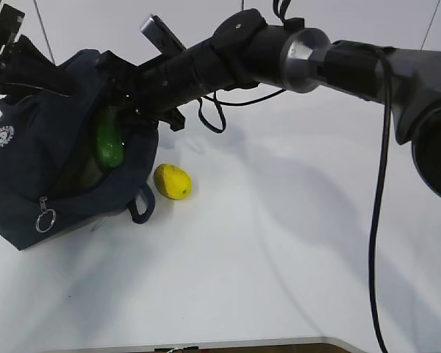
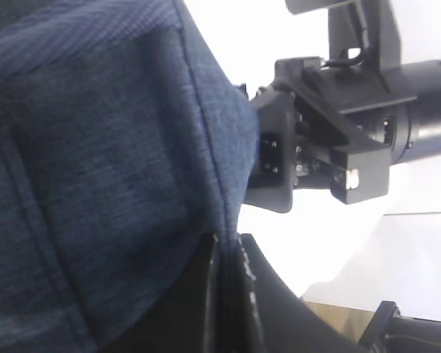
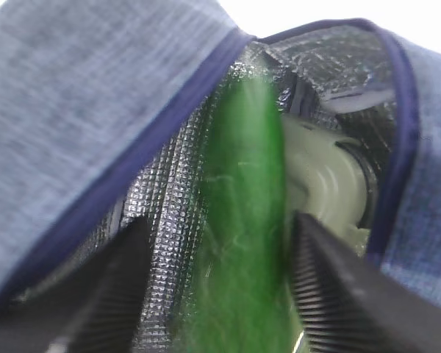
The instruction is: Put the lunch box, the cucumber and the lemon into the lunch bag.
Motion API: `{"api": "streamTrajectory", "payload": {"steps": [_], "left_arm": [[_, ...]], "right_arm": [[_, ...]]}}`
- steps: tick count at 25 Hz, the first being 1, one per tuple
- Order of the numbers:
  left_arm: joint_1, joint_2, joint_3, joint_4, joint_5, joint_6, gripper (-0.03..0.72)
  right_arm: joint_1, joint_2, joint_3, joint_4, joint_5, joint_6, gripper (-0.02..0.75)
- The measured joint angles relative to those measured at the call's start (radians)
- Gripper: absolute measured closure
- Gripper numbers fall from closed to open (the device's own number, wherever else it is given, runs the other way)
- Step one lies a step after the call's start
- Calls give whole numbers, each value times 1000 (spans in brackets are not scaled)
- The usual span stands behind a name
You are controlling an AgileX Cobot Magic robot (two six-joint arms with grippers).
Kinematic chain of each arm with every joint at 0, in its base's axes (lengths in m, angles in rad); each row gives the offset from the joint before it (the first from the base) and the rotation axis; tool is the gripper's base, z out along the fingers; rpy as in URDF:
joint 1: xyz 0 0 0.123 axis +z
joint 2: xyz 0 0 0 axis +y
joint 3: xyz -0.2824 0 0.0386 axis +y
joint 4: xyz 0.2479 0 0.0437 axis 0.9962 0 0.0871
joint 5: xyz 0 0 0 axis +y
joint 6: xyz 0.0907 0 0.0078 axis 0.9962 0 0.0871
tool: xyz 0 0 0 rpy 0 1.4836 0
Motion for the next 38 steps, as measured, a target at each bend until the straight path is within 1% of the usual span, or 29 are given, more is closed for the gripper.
{"api": "streamTrajectory", "payload": {"steps": [3,6,8,10,14,19,25,29,35,38], "left_arm": [[0,0,0,-2,-5,0,701],[0,0,0,-2,-16,0,701],[0,0,0,-2,-21,0,701],[0,0,0,-3,-22,0,701],[0,0,0,-4,-24,0,701],[13,0,0,2,-24,0,701],[46,0,0,2,-24,0,701],[52,0,0,0,-24,0,701],[61,0,0,11,-18,0,701],[84,0,0,15,-5,0,701]], "right_arm": [[4,0,0,2,-28,-2,348],[4,4,0,5,-35,-4,273],[4,6,0,5,-35,-4,237],[4,6,0,5,-33,-4,222],[4,6,0,5,-29,-4,214],[4,6,0,19,30,-7,214],[4,6,0,123,124,-23,214],[4,6,0,144,197,-57,214],[-2,6,0,201,268,-192,214],[-3,6,0,217,307,-242,214]]}}
